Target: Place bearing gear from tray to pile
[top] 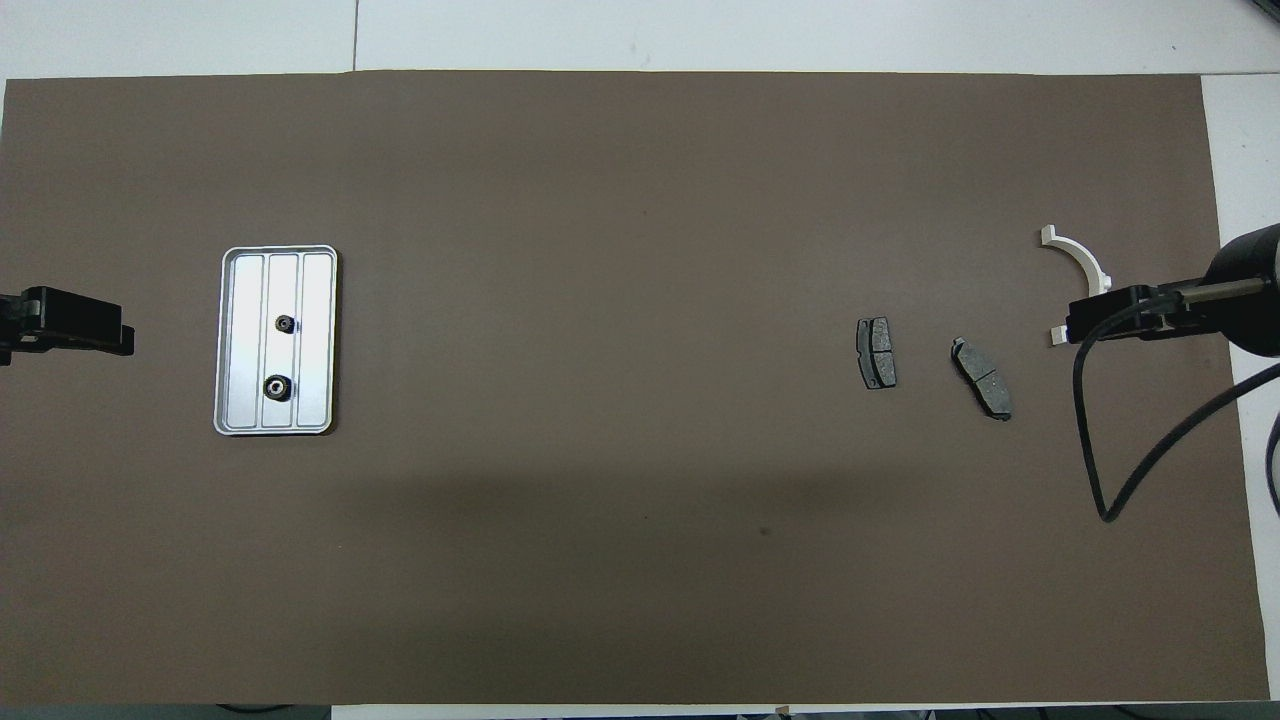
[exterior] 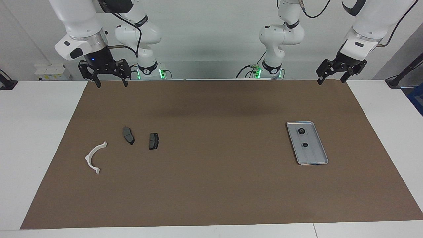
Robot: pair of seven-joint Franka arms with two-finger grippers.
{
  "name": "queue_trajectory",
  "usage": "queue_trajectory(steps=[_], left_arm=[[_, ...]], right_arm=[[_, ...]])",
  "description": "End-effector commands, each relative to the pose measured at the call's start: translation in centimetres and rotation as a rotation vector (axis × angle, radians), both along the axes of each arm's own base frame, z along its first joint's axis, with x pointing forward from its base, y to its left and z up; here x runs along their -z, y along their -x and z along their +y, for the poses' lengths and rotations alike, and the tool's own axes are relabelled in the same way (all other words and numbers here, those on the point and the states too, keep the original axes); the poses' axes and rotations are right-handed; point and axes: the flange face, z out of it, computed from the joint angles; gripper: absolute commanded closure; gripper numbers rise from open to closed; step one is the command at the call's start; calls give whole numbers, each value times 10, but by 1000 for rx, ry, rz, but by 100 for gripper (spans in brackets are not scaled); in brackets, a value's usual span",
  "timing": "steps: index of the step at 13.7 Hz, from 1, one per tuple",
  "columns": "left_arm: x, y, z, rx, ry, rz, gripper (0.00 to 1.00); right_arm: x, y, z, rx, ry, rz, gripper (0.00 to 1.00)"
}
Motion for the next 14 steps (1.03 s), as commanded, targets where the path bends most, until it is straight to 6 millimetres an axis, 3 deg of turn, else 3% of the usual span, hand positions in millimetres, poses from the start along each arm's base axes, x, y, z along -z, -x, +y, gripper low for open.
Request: queue_trajectory(steps=[1,6,7,9,12,14], left_arm=[[2,10,-2,7,-3,-10,0],[3,13,13,-37,-2,2,0],[3,12,24,-50,-3,-2,0],[17,19,30,-49,-5,-16,0],[52,14,58,-80,-2,-94,0],[96,12,63,-33,-3,-83,0]], right_arm=[[-5,5,-1,-3,-8,-5,0],[-5,5,-1,-5,-8,-5,0],[-5,5,-1,-5,-8,-5,0],[-5,5,-1,-5,-8,-5,0],[-4,6,-1,-3,-9,3,0],[-4,6,-1,-5,-9,4,0]])
